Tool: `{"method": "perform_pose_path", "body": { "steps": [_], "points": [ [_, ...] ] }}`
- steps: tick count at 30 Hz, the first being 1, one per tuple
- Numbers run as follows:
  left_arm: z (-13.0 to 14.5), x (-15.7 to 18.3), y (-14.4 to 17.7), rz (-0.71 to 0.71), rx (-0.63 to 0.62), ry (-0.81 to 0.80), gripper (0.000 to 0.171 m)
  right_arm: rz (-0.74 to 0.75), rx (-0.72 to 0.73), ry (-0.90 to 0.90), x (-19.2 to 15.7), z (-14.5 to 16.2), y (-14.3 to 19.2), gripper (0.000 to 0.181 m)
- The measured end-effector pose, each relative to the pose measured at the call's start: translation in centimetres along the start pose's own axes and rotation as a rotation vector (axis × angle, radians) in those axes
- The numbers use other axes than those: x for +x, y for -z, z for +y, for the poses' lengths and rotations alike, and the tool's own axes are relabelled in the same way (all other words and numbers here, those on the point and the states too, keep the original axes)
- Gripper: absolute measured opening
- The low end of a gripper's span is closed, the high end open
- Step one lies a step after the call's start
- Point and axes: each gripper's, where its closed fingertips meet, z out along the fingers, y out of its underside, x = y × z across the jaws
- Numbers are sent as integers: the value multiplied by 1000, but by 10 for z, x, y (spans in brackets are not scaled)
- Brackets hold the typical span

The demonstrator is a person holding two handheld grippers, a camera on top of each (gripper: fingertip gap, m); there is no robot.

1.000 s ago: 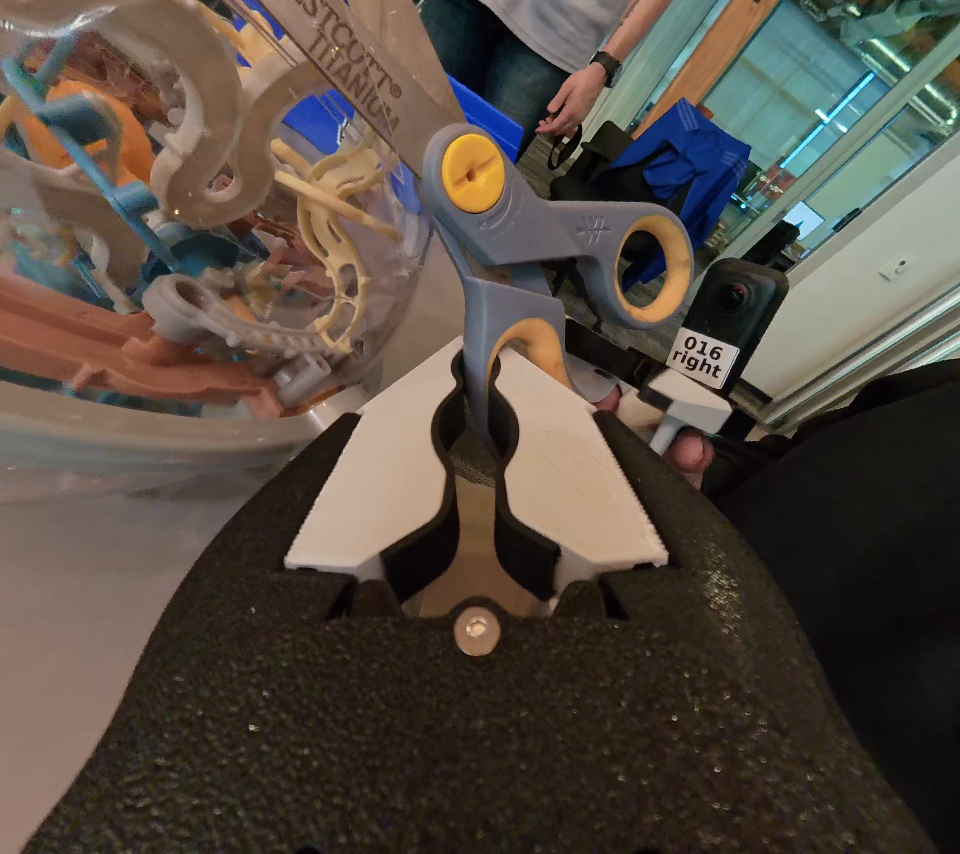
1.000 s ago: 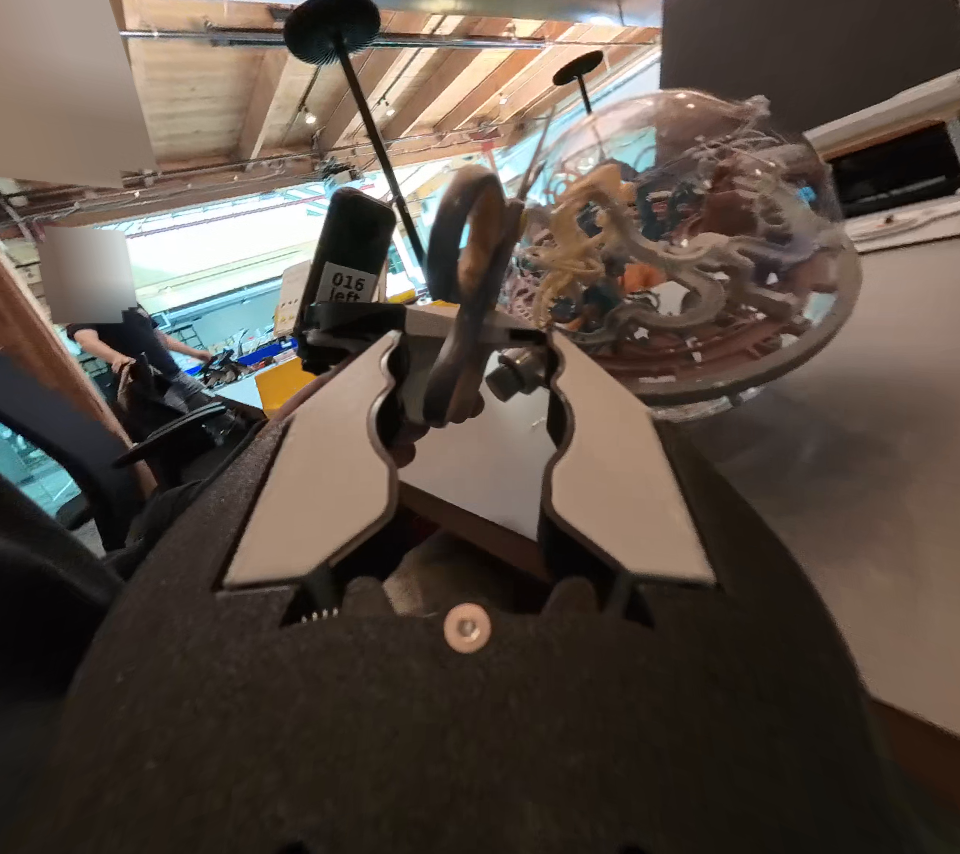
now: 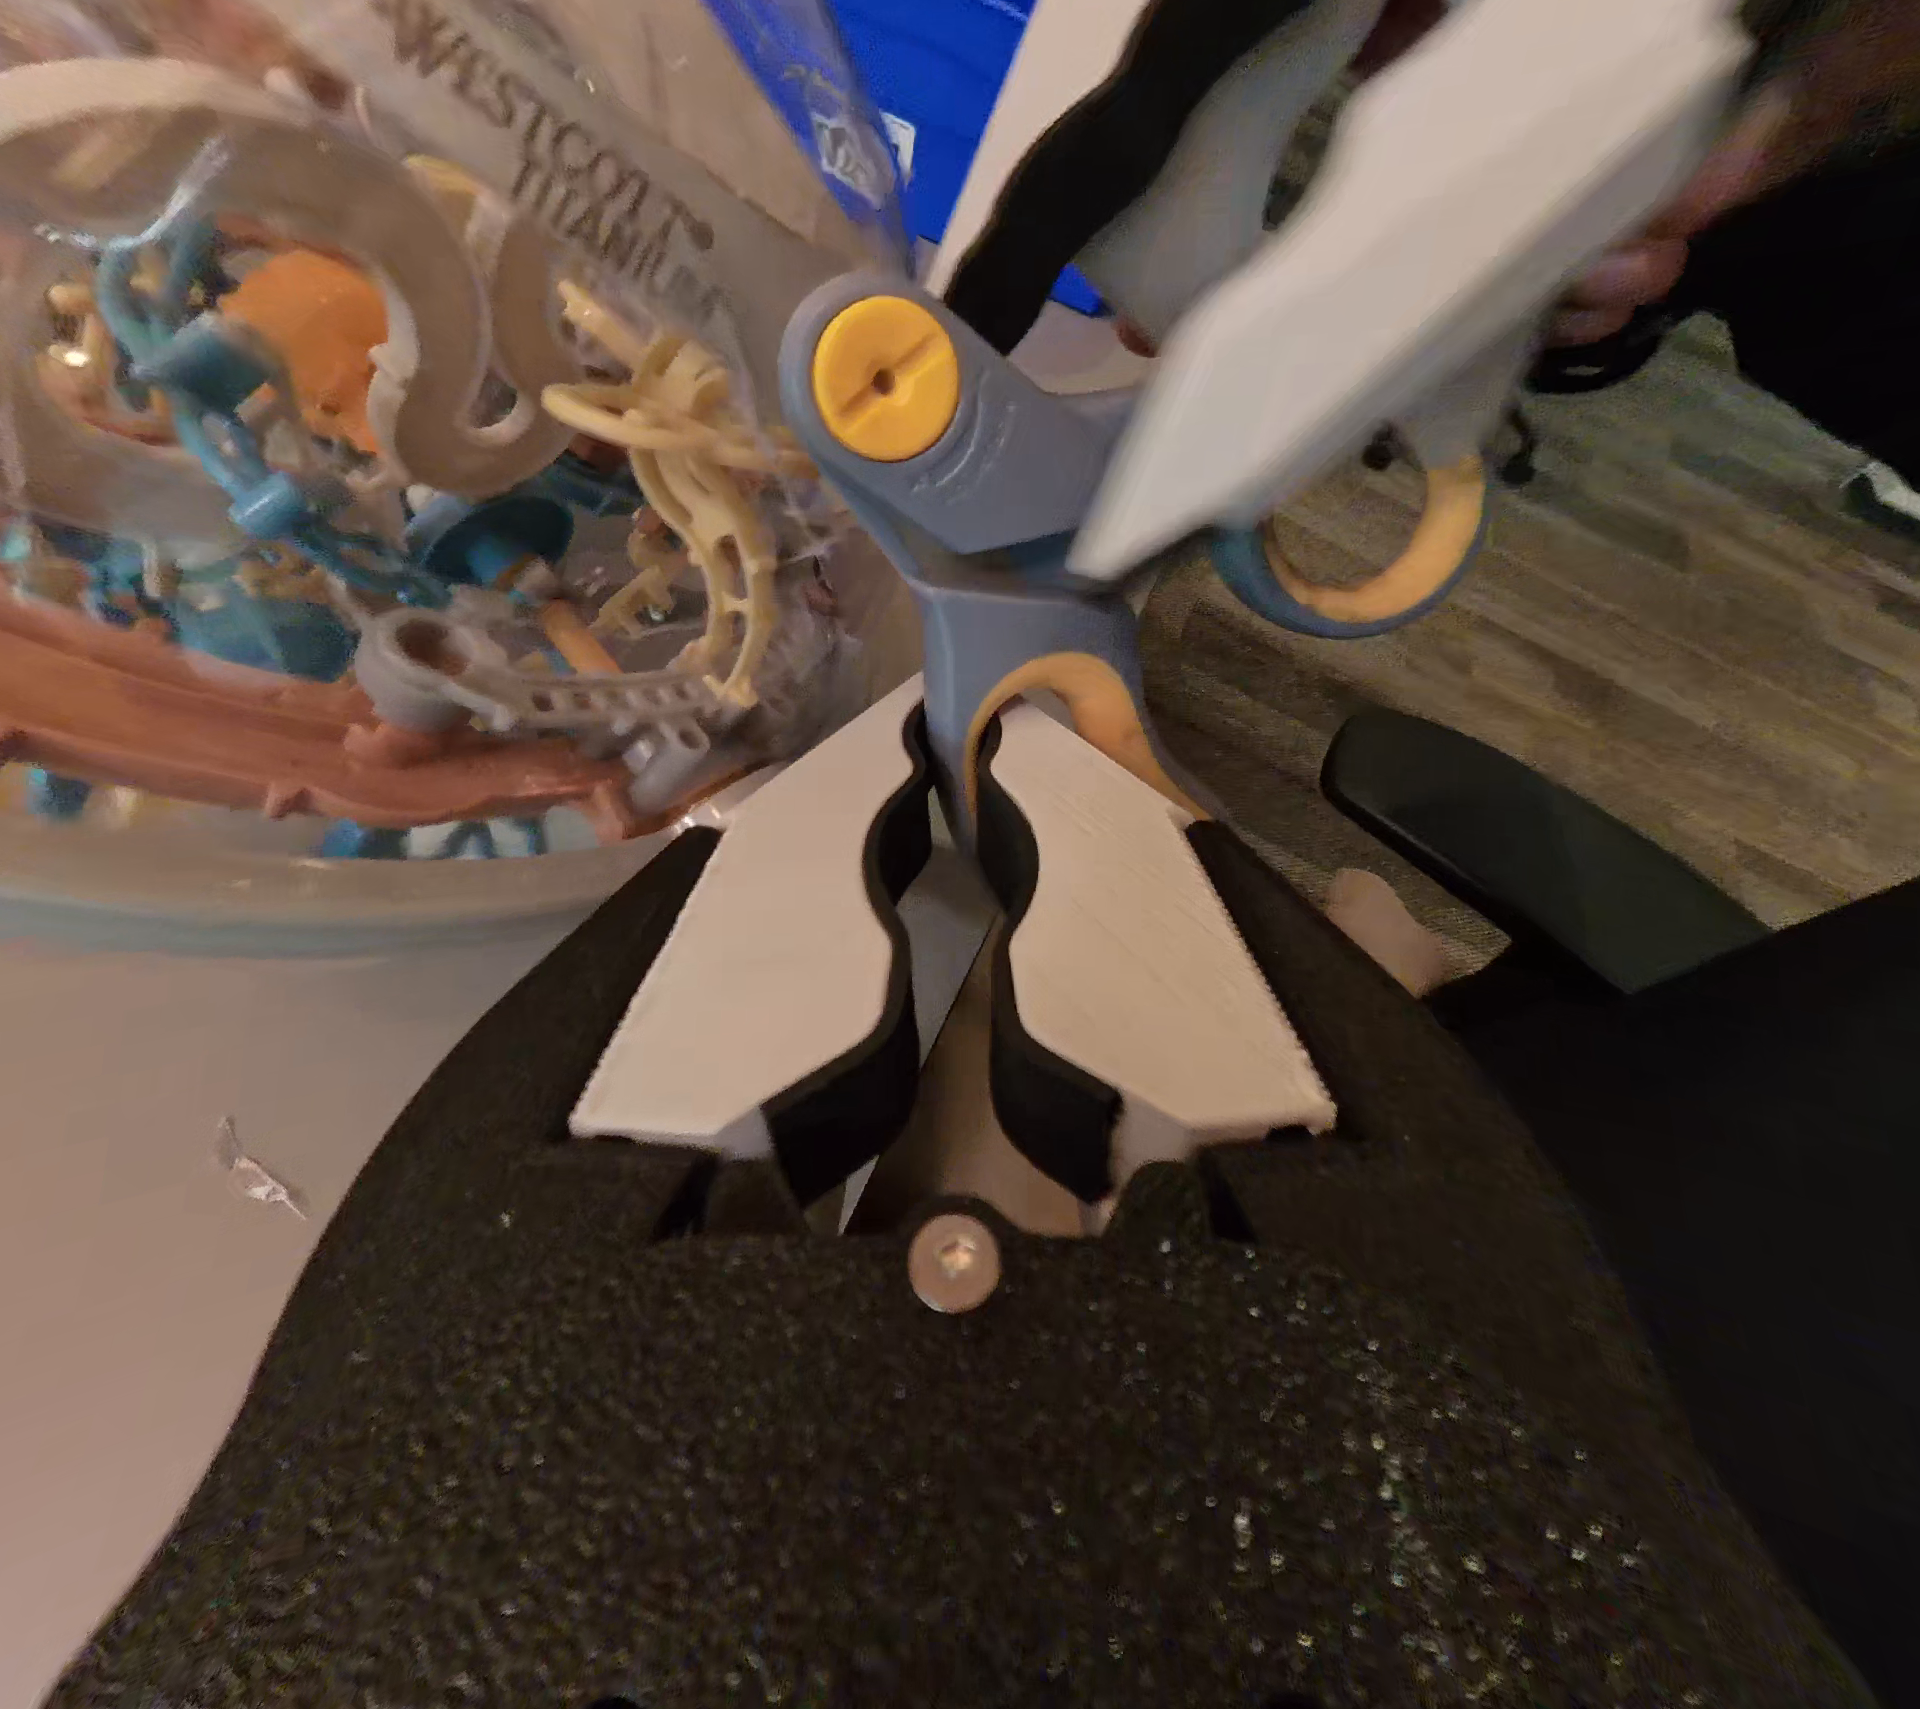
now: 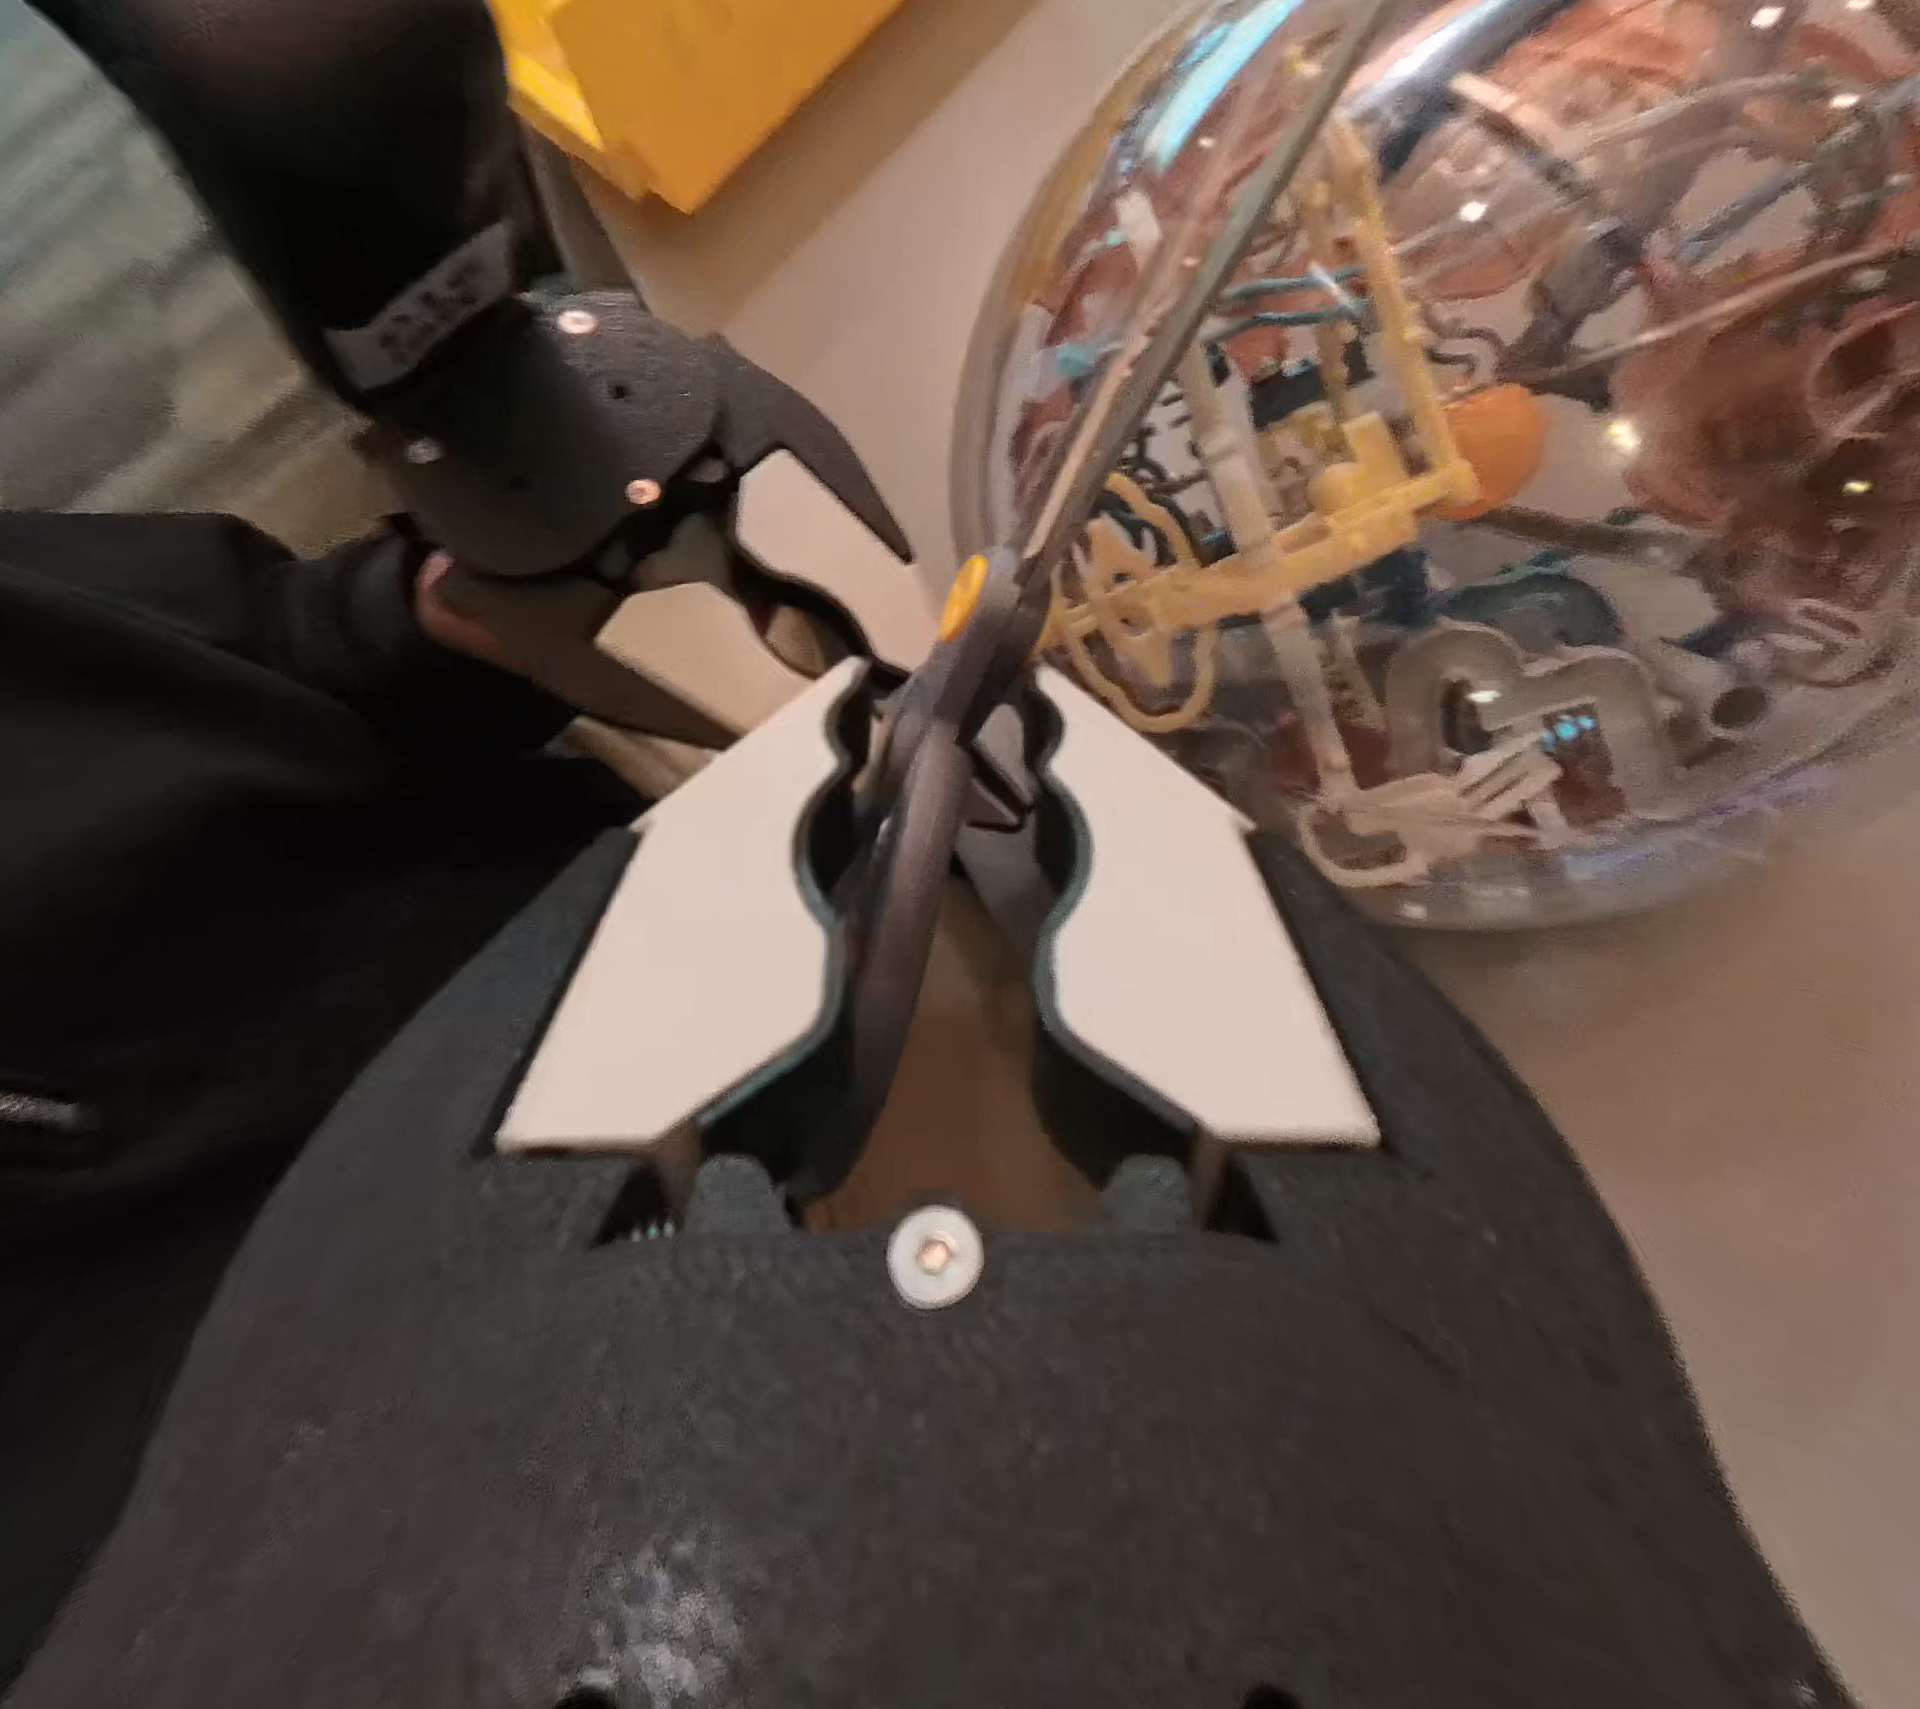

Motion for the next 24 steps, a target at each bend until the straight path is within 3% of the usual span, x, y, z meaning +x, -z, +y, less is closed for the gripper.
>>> {"method": "perform_pose_path", "body": {
  "steps": [3,7,9,13,17,21,24],
  "points": [
    [1,-1,-2,-38,1,-38,0,-9,-24,-26,4,2,0,15],
    [-2,5,6,19,95,42,0,-64,37,-89,-1,1,0,14],
    [-1,3,23,23,171,87,7,-21,50,-86,7,4,1,13],
    [12,-33,63,5,332,333,13,-44,94,-153,11,5,5,12],
    [23,-30,54,261,374,636,19,-59,131,-182,10,2,7,11],
    [12,-55,60,112,474,626,25,-33,147,-176,11,2,9,11],
    [12,-83,84,-21,498,606,27,-22,163,-173,15,2,14,11]
  ]
}}
